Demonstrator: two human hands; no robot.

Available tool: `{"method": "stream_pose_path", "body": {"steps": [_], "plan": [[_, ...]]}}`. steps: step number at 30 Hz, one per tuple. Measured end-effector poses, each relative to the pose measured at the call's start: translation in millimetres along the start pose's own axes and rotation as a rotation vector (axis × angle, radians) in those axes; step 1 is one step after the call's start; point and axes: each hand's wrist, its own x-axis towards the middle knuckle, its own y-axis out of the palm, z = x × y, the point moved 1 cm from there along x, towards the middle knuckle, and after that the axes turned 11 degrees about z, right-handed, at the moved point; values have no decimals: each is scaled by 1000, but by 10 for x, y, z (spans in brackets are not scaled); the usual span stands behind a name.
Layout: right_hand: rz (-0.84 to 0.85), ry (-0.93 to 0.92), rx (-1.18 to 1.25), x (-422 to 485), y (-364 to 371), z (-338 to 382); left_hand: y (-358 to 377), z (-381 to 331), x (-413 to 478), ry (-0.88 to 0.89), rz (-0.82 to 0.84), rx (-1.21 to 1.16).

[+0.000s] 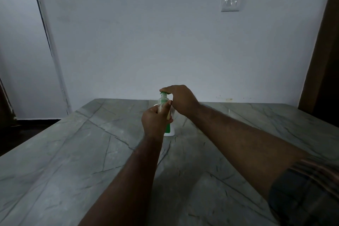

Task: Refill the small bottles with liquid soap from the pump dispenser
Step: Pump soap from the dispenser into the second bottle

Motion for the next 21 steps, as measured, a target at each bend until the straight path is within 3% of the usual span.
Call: {"method": "stream_pose_path", "body": {"steps": [21], "plan": [[-21, 0, 43, -8, 68, 31, -18, -15, 19, -21, 6, 27]]}}
